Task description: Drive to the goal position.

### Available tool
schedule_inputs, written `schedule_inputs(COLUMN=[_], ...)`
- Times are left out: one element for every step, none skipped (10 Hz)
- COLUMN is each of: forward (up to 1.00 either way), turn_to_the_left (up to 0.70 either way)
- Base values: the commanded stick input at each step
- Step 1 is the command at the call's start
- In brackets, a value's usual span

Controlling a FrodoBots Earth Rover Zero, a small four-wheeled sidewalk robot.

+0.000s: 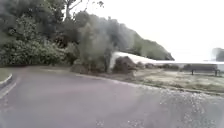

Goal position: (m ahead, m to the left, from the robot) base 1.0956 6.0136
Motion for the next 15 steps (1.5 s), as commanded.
schedule_inputs(forward=[0.0,0.0,0.0,0.0,0.0,0.0,0.0,0.0,0.0,0.0,0.0,0.0,0.0,0.0,0.0], turn_to_the_left=[-0.45,-0.45,-0.45,-0.45,-0.45,-0.45,-0.45,-0.45,-0.45,-0.45,-0.45,-0.45,-0.45,-0.45,-0.45])
